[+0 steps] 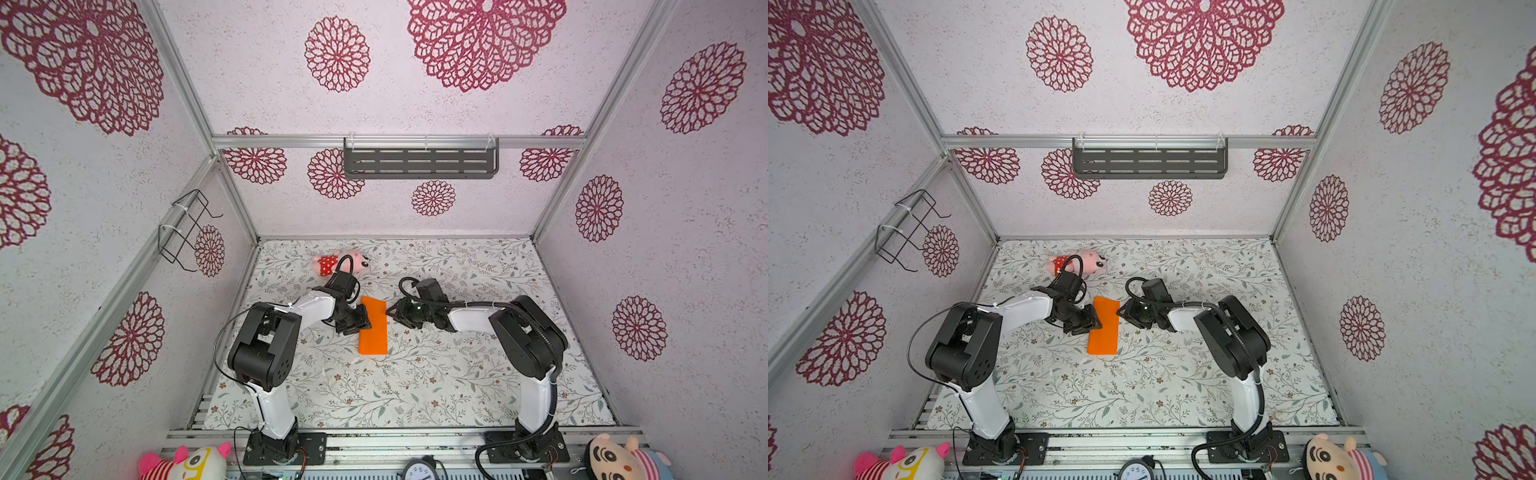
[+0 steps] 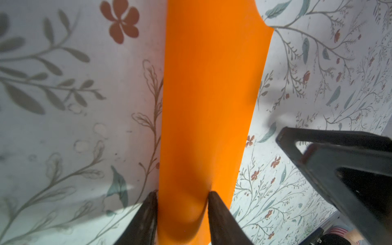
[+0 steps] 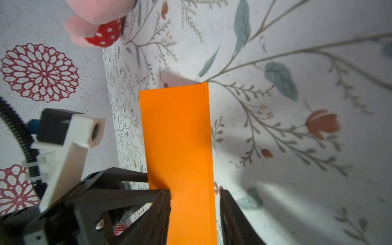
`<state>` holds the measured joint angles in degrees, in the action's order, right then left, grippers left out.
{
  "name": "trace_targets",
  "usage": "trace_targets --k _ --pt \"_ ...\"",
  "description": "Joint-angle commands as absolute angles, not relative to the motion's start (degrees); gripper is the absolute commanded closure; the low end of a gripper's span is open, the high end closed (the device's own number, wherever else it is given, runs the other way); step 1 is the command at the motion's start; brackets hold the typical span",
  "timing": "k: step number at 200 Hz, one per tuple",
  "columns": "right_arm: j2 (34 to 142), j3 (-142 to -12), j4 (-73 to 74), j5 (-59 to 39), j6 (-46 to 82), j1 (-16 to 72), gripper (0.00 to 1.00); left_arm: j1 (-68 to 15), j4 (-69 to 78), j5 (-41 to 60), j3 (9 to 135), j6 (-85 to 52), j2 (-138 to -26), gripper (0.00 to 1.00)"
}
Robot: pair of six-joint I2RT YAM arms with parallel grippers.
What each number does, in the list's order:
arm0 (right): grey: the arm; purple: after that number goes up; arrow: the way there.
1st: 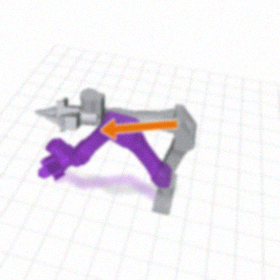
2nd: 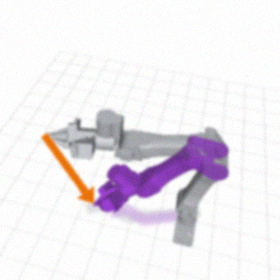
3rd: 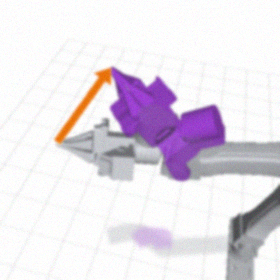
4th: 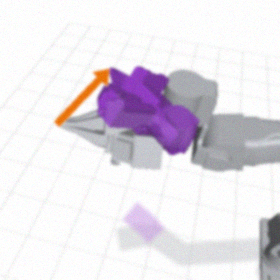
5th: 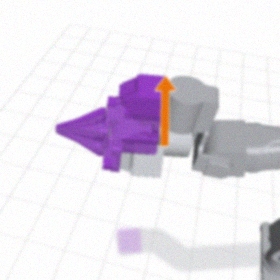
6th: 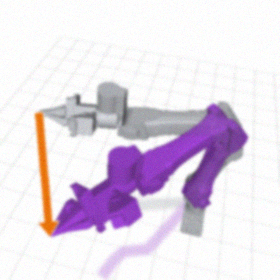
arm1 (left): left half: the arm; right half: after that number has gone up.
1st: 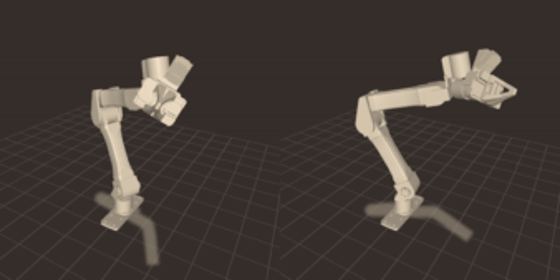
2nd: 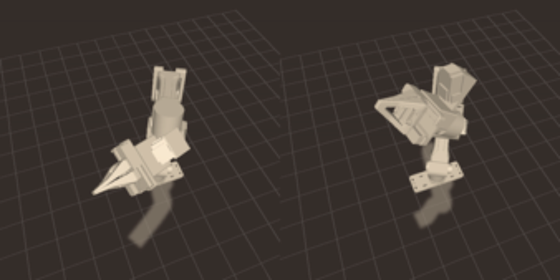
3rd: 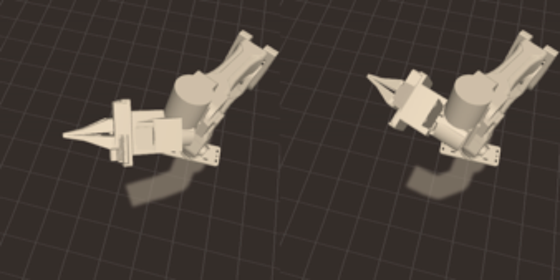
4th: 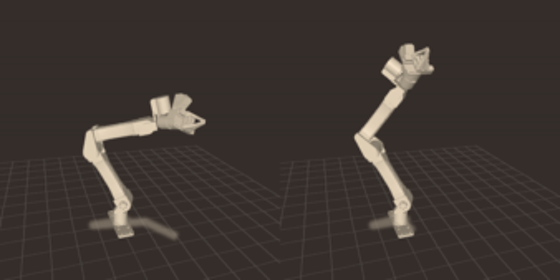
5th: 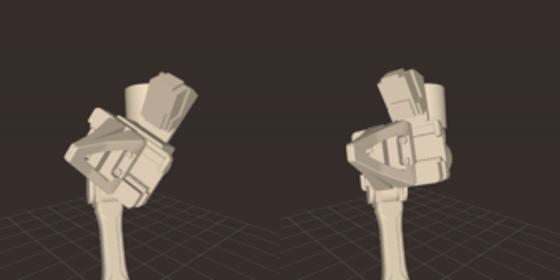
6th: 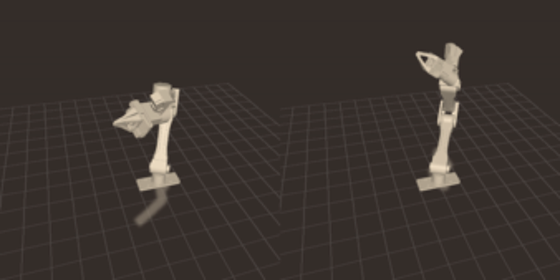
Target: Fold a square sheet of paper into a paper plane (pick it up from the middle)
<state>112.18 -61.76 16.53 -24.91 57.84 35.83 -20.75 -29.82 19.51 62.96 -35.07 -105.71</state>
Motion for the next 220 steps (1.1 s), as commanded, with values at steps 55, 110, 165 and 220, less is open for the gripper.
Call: trace_targets --k 55,110,165,220 --pt "105.0 -57.9 16.5 -16.3 55.2 35.2 0.47 -21.6 -33.1 18.2 64.2 -34.9 -108.9 0.55" --pt "101.1 -55.1 15.2 -9.8 54.7 35.1 0.41 -22.1 -36.7 15.5 63.8 -37.8 -110.4 0.55" --pt "101.9 -55.1 15.3 -9.8 55.0 35.0 0.41 -22.2 -40.3 14.3 63.7 -38.5 -114.0 0.56" --pt "103.2 -55.1 18.0 -11.5 55.8 35.0 0.41 -22.4 -41.8 14.5 63.6 -39.1 -115.8 0.56"
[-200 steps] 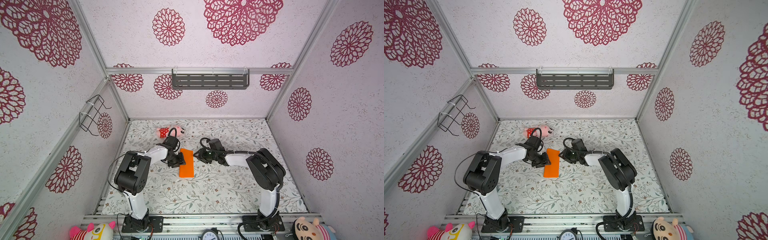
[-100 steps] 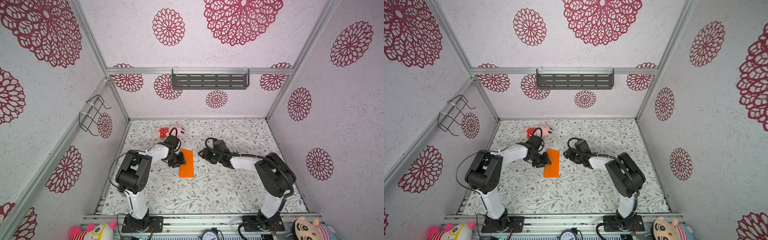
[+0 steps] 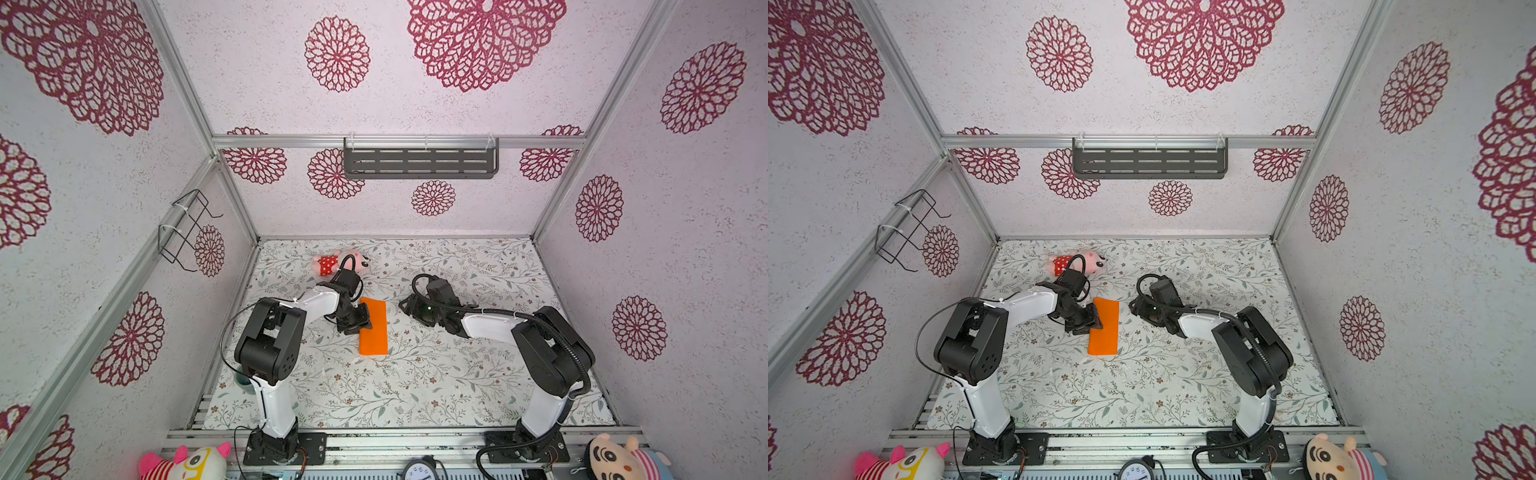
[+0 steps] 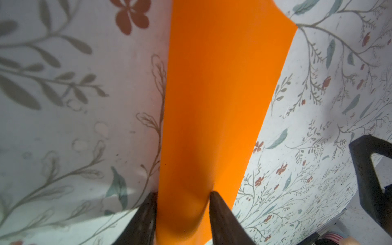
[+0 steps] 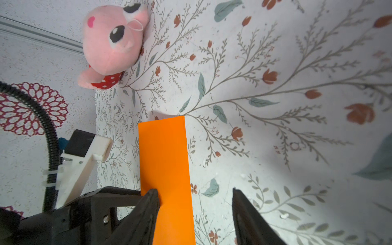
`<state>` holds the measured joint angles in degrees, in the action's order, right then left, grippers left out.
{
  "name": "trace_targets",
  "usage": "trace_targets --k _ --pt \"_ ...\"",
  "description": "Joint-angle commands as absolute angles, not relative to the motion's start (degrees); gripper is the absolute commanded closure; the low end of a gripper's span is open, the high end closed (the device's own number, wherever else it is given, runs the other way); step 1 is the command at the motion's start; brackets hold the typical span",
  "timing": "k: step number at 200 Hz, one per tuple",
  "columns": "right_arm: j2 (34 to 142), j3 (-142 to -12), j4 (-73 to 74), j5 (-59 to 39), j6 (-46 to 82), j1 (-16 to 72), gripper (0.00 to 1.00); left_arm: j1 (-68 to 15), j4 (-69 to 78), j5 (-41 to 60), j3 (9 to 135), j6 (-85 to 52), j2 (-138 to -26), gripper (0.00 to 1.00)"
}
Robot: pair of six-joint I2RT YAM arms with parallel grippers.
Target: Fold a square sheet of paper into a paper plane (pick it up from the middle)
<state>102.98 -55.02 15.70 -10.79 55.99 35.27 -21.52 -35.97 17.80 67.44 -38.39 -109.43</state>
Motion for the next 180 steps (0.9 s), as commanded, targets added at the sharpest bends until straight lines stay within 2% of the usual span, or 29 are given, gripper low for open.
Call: trace_targets --k 1,92,110,152,180 --pt "103.2 -55.1 18.0 -11.5 55.7 35.0 0.41 -22.4 -41.9 14.5 63.6 -39.1 -115.8 0.56" --pt "105.4 -55.4 20.8 -16.4 55.4 35.4 0.42 -22.8 -43.5 12.6 63.9 -39.4 -116.9 0.54" --pt "105.7 -55.5 21.0 -16.9 55.3 35.5 0.45 -22.9 -43.2 12.9 63.9 -39.2 -117.0 0.58" --pt "106.1 -55.5 21.0 -17.3 55.0 35.5 0.46 -23.1 -43.2 13.1 64.0 -38.6 -117.0 0.60" --pt "106.2 -55.5 21.1 -17.5 55.1 35.6 0.46 -23.2 -43.4 13.3 64.2 -38.5 -117.4 0.58"
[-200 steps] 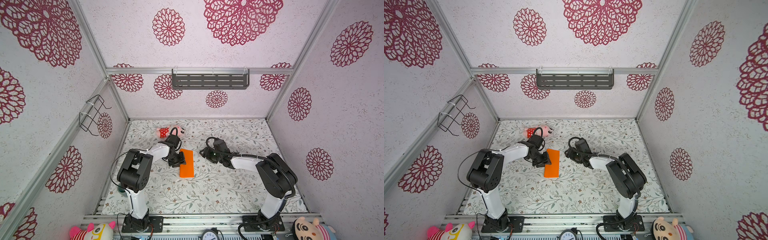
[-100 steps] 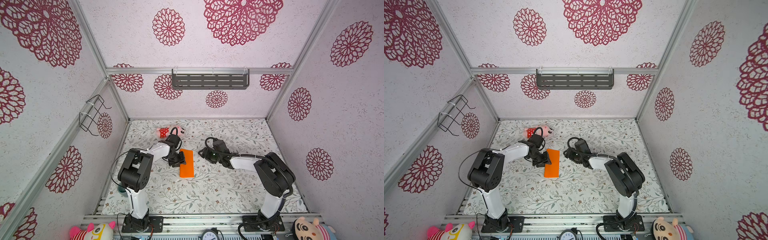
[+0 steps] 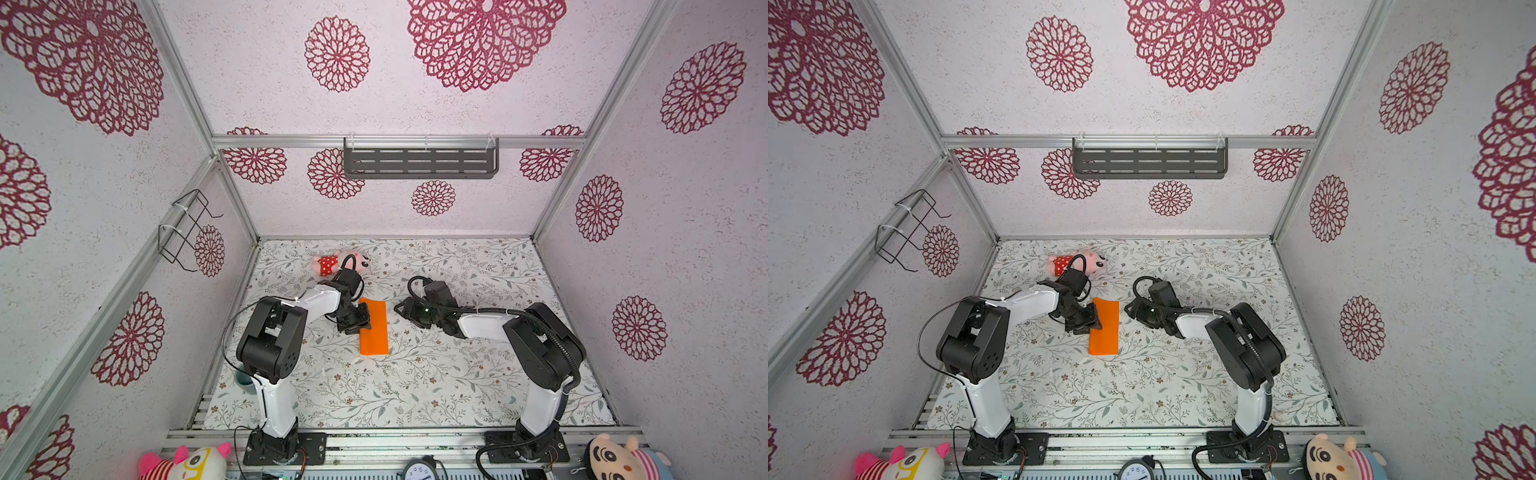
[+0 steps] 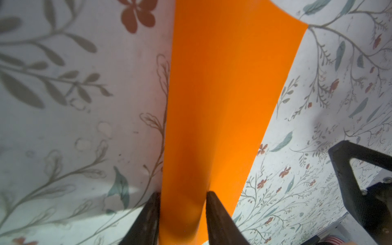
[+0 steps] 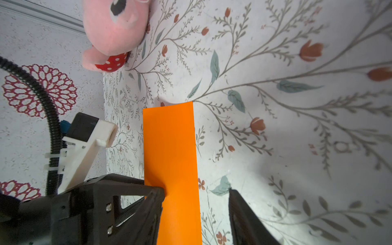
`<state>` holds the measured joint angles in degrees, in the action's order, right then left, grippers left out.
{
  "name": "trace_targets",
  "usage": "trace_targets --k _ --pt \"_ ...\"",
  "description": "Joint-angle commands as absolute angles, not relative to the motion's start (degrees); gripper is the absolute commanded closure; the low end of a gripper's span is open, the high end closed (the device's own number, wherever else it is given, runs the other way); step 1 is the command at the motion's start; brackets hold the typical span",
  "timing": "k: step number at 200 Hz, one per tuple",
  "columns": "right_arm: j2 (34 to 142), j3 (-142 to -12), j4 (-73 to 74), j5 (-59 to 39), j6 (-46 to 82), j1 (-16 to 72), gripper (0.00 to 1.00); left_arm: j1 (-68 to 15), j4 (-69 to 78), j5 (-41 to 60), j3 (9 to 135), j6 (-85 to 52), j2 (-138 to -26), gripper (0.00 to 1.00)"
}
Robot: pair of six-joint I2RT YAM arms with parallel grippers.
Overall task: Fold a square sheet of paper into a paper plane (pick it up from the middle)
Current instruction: 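Move the right gripper back to the folded edge while the left gripper holds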
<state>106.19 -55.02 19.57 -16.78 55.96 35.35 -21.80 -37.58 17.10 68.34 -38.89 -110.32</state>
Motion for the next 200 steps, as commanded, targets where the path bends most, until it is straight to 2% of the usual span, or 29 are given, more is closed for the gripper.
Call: trace_targets --k 1,39,99,200 --pt "106.2 -55.5 21.1 -17.5 55.1 35.6 0.46 -23.2 -43.5 13.3 64.2 -38.5 -117.4 0.58" --pt "106.3 -55.4 21.4 -17.7 55.1 35.8 0.46 -23.3 -44.3 12.3 64.3 -39.1 -117.6 0.54" --pt "107.7 -56.8 22.8 -21.4 54.0 36.7 0.47 -23.9 -44.9 11.2 64.2 -40.0 -118.0 0.54" --pt "114.1 -63.0 21.9 -29.3 53.3 38.8 0.67 -24.0 -44.8 10.7 63.7 -40.7 -118.6 0.54"
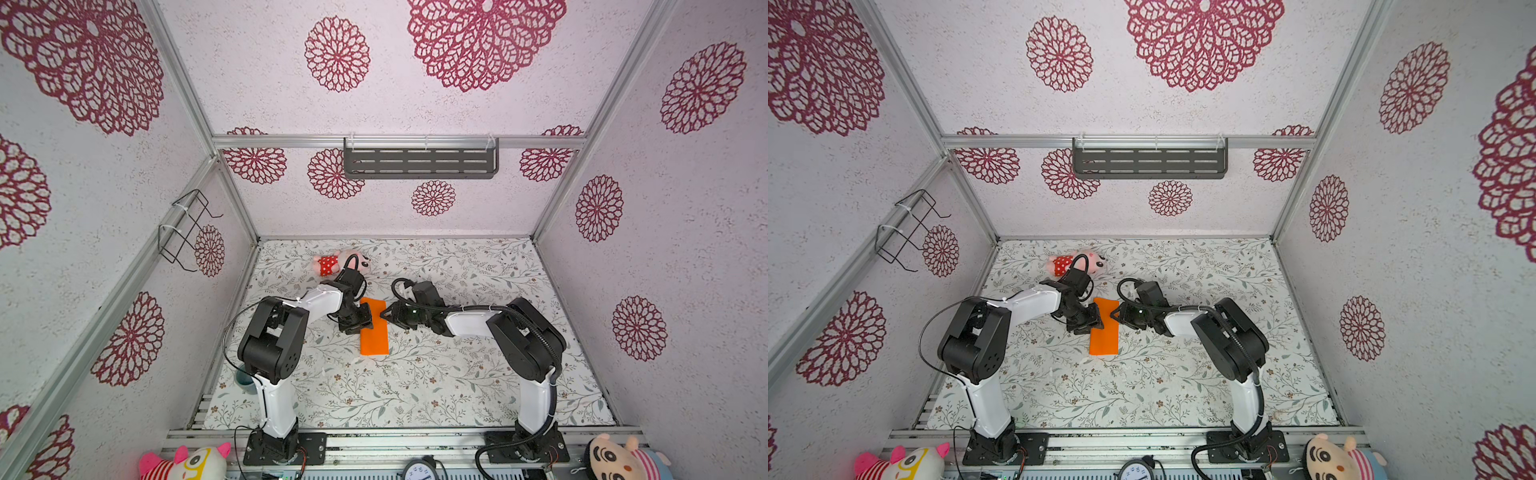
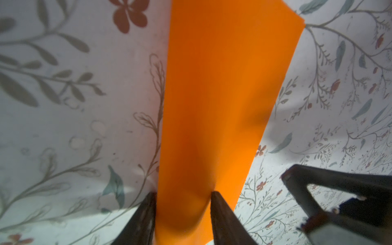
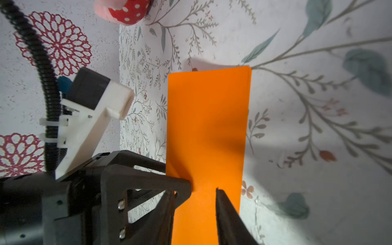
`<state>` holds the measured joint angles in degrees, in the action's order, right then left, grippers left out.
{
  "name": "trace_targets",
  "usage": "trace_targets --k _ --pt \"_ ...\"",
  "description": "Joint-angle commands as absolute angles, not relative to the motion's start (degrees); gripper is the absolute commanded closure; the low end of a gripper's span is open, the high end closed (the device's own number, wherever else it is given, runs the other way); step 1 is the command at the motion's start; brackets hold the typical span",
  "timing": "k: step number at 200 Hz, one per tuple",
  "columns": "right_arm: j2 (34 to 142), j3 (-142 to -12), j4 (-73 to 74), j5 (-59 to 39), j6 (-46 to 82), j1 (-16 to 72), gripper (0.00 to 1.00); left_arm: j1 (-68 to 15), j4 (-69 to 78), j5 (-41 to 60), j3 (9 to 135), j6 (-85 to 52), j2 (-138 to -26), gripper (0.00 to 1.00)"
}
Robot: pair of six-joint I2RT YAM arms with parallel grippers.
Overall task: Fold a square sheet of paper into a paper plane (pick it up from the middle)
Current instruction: 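Move the right gripper back to the folded edge while the left gripper holds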
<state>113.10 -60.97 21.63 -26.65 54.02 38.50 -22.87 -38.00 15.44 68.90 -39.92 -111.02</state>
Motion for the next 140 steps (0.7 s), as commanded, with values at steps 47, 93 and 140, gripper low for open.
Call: trace_targets --k 47,93,140 --pt "116.8 -65.5 19.8 -31.2 53.3 39.1 0.77 -24.1 -44.7 11.0 63.6 -40.6 -118.8 0.54" --pt "117.9 -66.1 17.7 -30.5 53.9 39.1 0.79 -24.1 -44.8 10.9 64.2 -40.5 -118.7 0.54" --pt "119.4 -67.1 12.0 -29.3 53.3 39.0 0.80 -24.1 -44.9 11.0 64.3 -40.6 -118.6 0.54"
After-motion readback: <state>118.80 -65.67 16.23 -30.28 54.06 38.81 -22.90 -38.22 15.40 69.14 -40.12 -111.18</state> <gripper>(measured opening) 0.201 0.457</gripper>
